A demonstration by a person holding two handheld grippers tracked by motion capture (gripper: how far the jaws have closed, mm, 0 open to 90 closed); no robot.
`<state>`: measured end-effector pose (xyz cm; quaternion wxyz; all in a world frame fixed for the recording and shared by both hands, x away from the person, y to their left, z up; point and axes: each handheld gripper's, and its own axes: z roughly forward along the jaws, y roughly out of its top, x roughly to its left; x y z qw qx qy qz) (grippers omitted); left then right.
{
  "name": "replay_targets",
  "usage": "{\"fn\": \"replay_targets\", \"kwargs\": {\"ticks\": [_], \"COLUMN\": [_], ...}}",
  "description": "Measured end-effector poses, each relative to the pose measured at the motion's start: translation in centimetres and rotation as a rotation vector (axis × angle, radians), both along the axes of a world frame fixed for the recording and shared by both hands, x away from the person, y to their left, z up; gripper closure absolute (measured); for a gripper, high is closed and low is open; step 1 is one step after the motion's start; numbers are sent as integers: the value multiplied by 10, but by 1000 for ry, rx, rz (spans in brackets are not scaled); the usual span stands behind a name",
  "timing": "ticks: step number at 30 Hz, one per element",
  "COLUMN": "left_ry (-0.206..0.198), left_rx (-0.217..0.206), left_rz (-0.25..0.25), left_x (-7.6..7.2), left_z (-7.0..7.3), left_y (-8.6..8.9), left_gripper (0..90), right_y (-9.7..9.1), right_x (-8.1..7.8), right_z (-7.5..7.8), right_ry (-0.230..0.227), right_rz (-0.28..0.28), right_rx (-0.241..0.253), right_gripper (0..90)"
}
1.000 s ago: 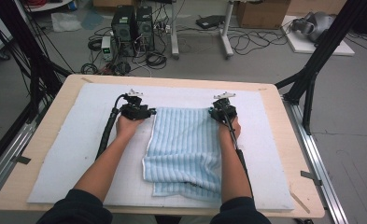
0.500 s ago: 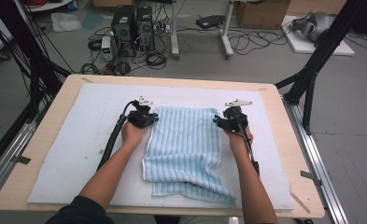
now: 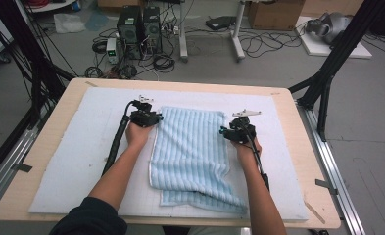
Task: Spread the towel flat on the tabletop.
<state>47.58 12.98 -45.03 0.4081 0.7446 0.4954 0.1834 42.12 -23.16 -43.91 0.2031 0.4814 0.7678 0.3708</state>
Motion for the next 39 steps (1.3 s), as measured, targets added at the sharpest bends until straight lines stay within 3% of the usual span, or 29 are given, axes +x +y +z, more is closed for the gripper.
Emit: {"fn": "replay_targets", "kwargs": {"ticks": [2, 5, 6, 7, 8, 9, 11, 13, 17, 18, 20, 23, 27, 29, 30, 34, 35, 37, 38, 39], "left_ry": [-1, -15, -23, -22, -16, -5, -4, 4, 22, 10, -8, -5, 14, 26, 10, -12, -33, -38, -35, -34], "left_rx": [6, 1, -8, -15, -23, -23, -34, -43, -31, -33, -49, -58, -60, -45, -19, 37, 62, 59, 57, 53], "left_rz": [-3, -16, -13, -18, -17, -22, -18, -17, -61, -70, -83, -89, -109, -118, -115, -131, -128, -147, -148, -141], "left_x": [-3, -8, -10, -12, -13, -14, -18, -21, -31, -33, -38, -40, -43, -46, -49, -56, -58, -58, -58, -57], "left_z": [2, 4, 4, 4, 4, 4, 3, 3, 3, 3, 5, 5, 1, 0, 0, 0, -1, -1, -1, -1], "left_y": [2, 7, 9, 11, 13, 14, 18, 20, 14, 13, 10, 8, 3, -2, -6, -19, -22, -22, -22, -22], "left_gripper": [526, 508, 502, 496, 488, 488, 485, 486, 461, 468, 469, 468, 468, 474, 468, 581, 614, 741, 856, 864], "right_y": [0, 2, 2, 4, 7, 7, 14, 19, 20, 18, 17, 18, 15, 11, 9, 1, 0, -4, -6, -7], "right_x": [1, 2, 2, 3, 3, 3, 6, 13, 33, 40, 41, 40, 30, 23, 19, 3, -1, -8, -11, -14], "right_z": [-3, -7, -7, -7, -6, -6, -5, -5, -5, -6, -7, -6, 4, 9, 10, 14, 14, 15, 15, 15], "right_ry": [27, 48, 43, 46, 33, 33, 2, -10, -22, -29, -29, -25, -55, -59, -65, -58, -60, -56, -55, -53], "right_rz": [-1, 10, 17, 42, 57, 57, 60, 32, -48, -99, -114, -98, -50, -24, -12, 16, 24, 30, 28, 30], "right_rx": [-5, -16, -16, -21, -50, -50, -121, -148, -167, -157, -144, -130, -102, -74, -67, -53, -53, -49, -48, -41], "right_gripper": [597, 646, 701, 857, 867, 867, 874, 874, 873, 872, 870, 791, 698, 658, 650, 611, 602, 579, 577, 578]}}
